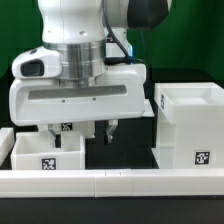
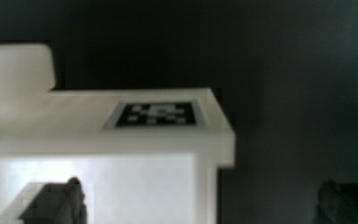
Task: Assemble drawer
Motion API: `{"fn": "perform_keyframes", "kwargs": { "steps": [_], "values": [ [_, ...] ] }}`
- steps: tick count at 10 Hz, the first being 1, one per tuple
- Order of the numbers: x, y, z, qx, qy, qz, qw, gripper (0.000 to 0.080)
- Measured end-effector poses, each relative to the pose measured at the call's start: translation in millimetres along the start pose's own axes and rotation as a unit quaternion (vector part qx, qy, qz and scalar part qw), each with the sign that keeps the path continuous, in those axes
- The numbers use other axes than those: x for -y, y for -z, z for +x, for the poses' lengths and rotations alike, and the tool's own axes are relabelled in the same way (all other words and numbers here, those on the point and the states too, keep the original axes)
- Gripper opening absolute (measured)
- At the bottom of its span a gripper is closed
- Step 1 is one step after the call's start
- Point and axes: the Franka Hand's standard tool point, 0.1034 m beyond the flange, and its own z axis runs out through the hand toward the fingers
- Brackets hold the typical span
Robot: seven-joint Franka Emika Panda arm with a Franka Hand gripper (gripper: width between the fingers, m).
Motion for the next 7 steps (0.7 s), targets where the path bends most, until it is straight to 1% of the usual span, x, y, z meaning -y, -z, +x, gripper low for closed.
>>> {"fn": "perform_keyframes", "kwargs": {
  "steps": [2, 5, 6, 7],
  "values": [
    [-1.3, -10.8, -2.0, -0.002, 0.000, -0.004, 1.000, 0.0649],
    [-1.1, -15.9, -9.2, 0.003, -0.001, -0.003, 1.000, 0.0649],
    [-1.1, -17.3, -12.0, 0.006, -0.002, -0.003, 1.000, 0.0525],
    [-1.0, -17.5, -12.7, 0.006, -0.002, -0.003, 1.000, 0.0525]
  ]
}}
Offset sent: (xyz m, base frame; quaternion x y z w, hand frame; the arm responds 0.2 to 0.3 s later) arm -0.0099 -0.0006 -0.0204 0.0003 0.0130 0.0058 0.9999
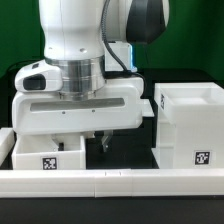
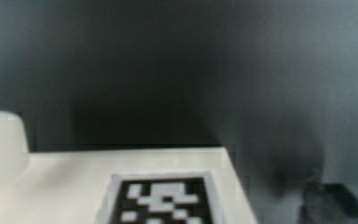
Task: Assemble drawer
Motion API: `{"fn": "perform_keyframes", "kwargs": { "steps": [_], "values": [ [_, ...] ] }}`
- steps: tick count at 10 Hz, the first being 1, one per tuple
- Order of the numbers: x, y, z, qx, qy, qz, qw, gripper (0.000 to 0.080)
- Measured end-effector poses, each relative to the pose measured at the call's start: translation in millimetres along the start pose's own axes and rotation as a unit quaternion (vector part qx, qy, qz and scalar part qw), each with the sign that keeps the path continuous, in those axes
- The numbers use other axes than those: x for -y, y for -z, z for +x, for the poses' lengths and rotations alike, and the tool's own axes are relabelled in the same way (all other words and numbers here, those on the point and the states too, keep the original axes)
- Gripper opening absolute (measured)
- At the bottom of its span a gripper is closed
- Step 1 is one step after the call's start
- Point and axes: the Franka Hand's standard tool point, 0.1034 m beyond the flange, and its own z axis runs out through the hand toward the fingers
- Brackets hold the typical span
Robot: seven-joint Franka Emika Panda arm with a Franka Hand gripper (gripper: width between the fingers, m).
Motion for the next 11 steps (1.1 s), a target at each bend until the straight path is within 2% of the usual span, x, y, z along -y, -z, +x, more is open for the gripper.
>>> {"fn": "perform_keyframes", "kwargs": {
  "steps": [2, 3, 4, 5, 9, 11],
  "values": [
    [0.5, 0.2, 0.0, 0.001, 0.000, 0.000, 1.000, 0.0254],
    [0.9, 1.9, 0.8, 0.001, 0.000, 0.001, 1.000, 0.0254],
    [1.3, 4.3, 2.1, 0.000, 0.000, 0.001, 1.000, 0.0071],
    [1.8, 7.8, 3.0, 0.002, 0.000, 0.003, 1.000, 0.0038],
    [8.8, 29.0, 10.1, -0.002, 0.005, 0.007, 1.000, 0.0038],
    [17.7, 55.8, 9.2, -0.005, 0.030, 0.011, 0.999, 0.0038]
  ]
}}
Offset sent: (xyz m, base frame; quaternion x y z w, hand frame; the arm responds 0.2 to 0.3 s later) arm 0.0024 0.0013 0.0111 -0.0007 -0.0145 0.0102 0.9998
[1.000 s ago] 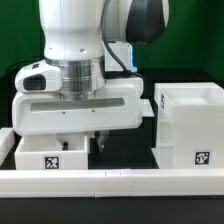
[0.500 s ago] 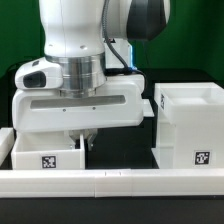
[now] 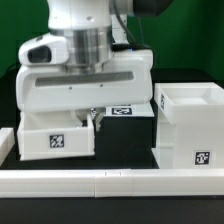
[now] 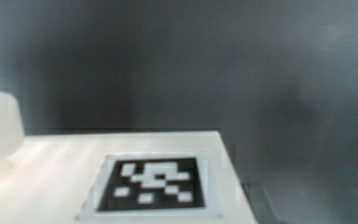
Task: Assemble drawer
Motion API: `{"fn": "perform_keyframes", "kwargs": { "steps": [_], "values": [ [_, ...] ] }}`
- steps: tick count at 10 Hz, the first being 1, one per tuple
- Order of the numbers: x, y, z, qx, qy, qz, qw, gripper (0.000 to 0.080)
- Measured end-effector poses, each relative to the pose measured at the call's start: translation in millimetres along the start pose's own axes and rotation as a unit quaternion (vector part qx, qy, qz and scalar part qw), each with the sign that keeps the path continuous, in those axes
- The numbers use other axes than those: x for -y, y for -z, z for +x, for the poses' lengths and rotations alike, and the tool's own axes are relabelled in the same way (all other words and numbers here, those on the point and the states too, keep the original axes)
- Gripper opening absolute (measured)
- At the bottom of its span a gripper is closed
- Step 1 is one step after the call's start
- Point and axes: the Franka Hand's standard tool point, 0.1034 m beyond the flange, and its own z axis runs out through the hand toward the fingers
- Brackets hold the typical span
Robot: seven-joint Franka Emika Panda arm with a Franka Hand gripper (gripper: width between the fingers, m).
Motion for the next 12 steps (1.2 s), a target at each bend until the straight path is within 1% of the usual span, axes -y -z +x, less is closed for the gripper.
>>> {"fn": "perform_keyframes", "kwargs": {
  "steps": [1, 2, 6, 7, 8, 9, 11, 12],
  "values": [
    [1.6, 12.9, -1.1, -0.003, 0.015, 0.002, 1.000, 0.0038],
    [1.8, 20.1, 2.5, -0.003, 0.014, 0.004, 1.000, 0.0038],
    [1.6, 17.1, 2.5, -0.002, 0.030, 0.004, 1.000, 0.0038],
    [4.9, 17.7, -0.3, 0.014, 0.075, 0.006, 0.997, 0.0038],
    [7.6, 18.9, -1.5, 0.027, 0.122, 0.015, 0.992, 0.0038],
    [5.4, 19.6, -1.7, 0.027, 0.168, 0.017, 0.985, 0.0038],
    [4.4, 19.0, -2.3, 0.026, 0.219, 0.018, 0.975, 0.0038],
    [4.1, 18.2, -2.7, 0.026, 0.264, 0.018, 0.964, 0.0038]
  ]
}}
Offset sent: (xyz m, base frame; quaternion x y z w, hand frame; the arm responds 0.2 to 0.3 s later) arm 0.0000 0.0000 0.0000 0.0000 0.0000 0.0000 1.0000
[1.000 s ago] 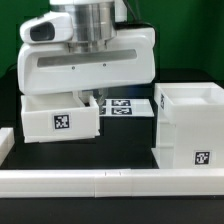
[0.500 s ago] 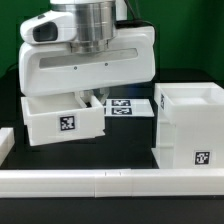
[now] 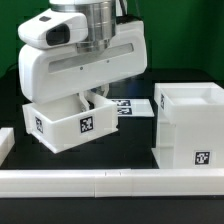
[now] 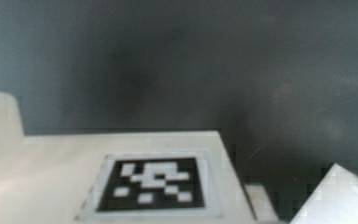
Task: Assemble drawer
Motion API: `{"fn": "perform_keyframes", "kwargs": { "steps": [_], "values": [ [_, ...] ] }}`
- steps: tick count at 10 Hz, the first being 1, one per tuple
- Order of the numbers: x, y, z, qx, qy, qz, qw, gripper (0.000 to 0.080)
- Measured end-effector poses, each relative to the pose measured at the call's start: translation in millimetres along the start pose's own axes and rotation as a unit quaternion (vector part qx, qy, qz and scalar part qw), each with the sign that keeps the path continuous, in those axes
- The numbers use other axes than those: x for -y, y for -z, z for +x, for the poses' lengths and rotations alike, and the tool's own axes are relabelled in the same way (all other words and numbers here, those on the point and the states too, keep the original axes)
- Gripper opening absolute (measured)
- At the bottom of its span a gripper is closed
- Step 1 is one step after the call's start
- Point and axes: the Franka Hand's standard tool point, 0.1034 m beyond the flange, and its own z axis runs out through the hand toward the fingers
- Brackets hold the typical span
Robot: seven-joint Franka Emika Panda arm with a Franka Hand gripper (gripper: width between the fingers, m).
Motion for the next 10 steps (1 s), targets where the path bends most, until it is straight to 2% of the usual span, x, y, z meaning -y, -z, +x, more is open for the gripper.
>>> {"fn": "perform_keyframes", "kwargs": {
  "steps": [1, 2, 4, 6, 7, 8, 9, 10],
  "values": [
    [3.5, -4.8, 0.8, 0.010, 0.080, -0.008, 0.997, 0.0038],
    [14.0, -8.6, 5.7, 0.026, 0.131, -0.015, 0.991, 0.0038],
    [25.2, -17.6, 6.2, 0.034, 0.223, -0.015, 0.974, 0.0038],
    [22.5, -17.6, 3.3, 0.037, 0.280, -0.013, 0.959, 0.0038],
    [22.8, -19.1, 2.7, 0.038, 0.281, -0.012, 0.959, 0.0038],
    [23.2, -25.6, -1.8, 0.040, 0.313, -0.008, 0.949, 0.0038],
    [25.8, -31.3, -4.2, 0.043, 0.355, -0.019, 0.934, 0.0038],
    [29.6, -35.0, -7.4, 0.052, 0.395, -0.021, 0.917, 0.0038]
  ]
}}
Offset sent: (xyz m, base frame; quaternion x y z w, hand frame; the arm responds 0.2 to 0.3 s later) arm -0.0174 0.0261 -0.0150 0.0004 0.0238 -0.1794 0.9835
